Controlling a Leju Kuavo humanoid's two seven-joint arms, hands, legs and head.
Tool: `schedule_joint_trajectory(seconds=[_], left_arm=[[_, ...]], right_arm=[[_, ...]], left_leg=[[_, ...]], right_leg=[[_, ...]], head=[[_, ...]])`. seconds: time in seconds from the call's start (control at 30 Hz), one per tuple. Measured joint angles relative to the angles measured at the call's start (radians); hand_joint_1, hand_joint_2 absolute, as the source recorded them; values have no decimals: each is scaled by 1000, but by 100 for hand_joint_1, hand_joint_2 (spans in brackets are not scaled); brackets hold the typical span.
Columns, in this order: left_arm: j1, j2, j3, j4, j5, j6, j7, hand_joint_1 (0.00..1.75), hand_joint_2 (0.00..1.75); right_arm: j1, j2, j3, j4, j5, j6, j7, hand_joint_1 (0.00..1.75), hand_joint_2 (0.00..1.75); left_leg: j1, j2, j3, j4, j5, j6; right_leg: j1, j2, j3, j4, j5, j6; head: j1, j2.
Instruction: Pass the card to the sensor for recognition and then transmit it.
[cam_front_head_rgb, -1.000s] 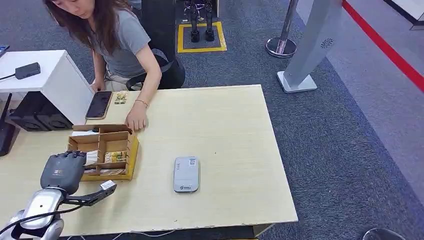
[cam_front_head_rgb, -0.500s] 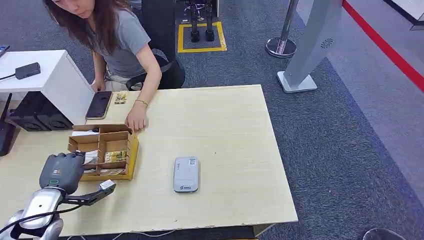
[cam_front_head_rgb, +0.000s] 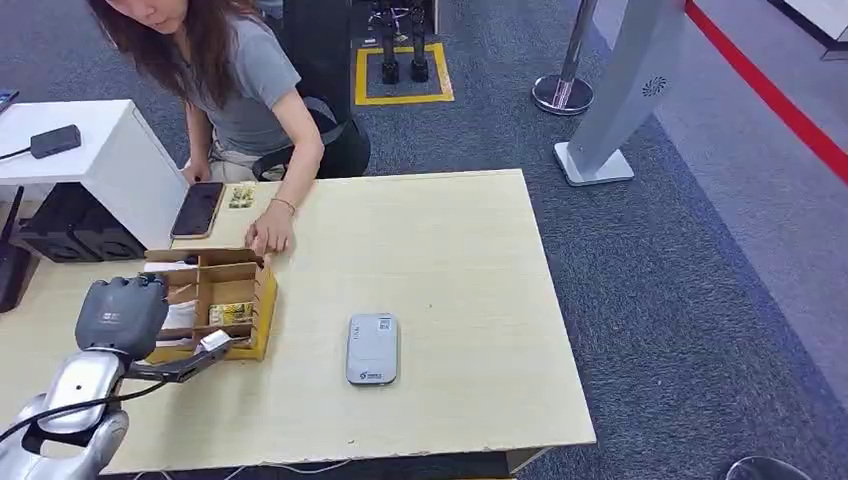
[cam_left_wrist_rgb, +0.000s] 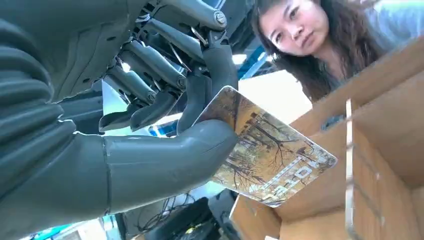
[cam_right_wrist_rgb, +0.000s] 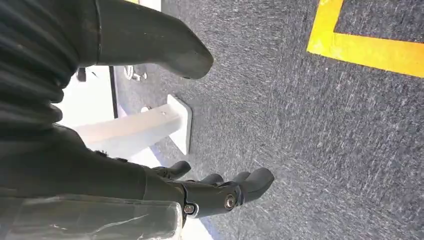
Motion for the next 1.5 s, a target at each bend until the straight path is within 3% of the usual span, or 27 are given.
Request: schedule_joint_trajectory(seconds=[0.23,0.5,0.7,0.83,0.87,0.9,1.2,1.23,1.27,1.3,1.47,1.5], left_arm=[[-117,-13,-12,-20,11,5,-27,175,175],[-324,-16,-56,-26,64,-50,-38,175,175],[-493,-31,-82,97,56,-35,-14,175,175],[-532,-39,-91,159,53,-16,-13,173,175],[-535,-40,-93,171,53,-16,-6,155,175],[-535,-40,-94,181,53,-16,-3,152,175],[-518,-37,-96,236,59,18,11,145,175],[-518,-38,-97,238,59,19,11,175,175],[-517,-38,-98,240,59,20,11,171,175],[-516,-38,-98,240,58,21,13,150,175],[-516,-38,-98,240,56,21,15,147,175],[-516,-38,-98,240,55,21,15,105,175]], right_arm=[[-3,3,0,0,2,3,-6,0,175],[-6,8,0,0,23,5,-16,0,175],[-12,8,2,0,55,18,-24,0,175],[-12,8,2,0,55,18,-27,0,175],[-12,8,2,0,56,18,-27,0,175],[-12,8,2,0,56,19,-27,0,175],[-12,8,5,0,71,23,-16,0,175],[-12,8,5,0,71,23,-16,0,175],[-12,8,6,0,71,23,-15,0,175],[-11,8,6,0,71,23,-15,0,175],[-10,8,6,0,71,23,-15,0,175],[-10,8,6,0,71,22,-15,0,175]], left_leg=[[0,0,0,0,0,0],[0,0,0,0,1,0],[0,0,0,0,1,0],[0,0,0,0,1,0],[0,0,0,0,1,0],[0,1,0,0,1,0],[0,0,-1,0,1,0],[0,1,-1,0,1,0],[0,2,-1,0,1,0],[0,4,-1,0,1,0],[0,4,-1,0,1,0],[0,3,-1,0,0,0]], right_leg=[[0,0,0,0,1,0],[0,0,0,0,1,0],[0,1,0,0,1,0],[0,1,0,1,1,-1],[0,1,0,1,1,-1],[0,1,0,1,1,-1],[0,1,-1,1,1,-1],[0,2,-1,1,1,0],[0,3,-1,1,1,-1],[0,4,-1,1,1,-1],[0,4,-1,1,1,-1],[0,4,-1,1,1,-1]], head=[[0,0],[0,0],[0,0],[0,0],[0,0],[0,0],[0,0],[0,0],[0,0],[0,0],[0,0],[0,0]])
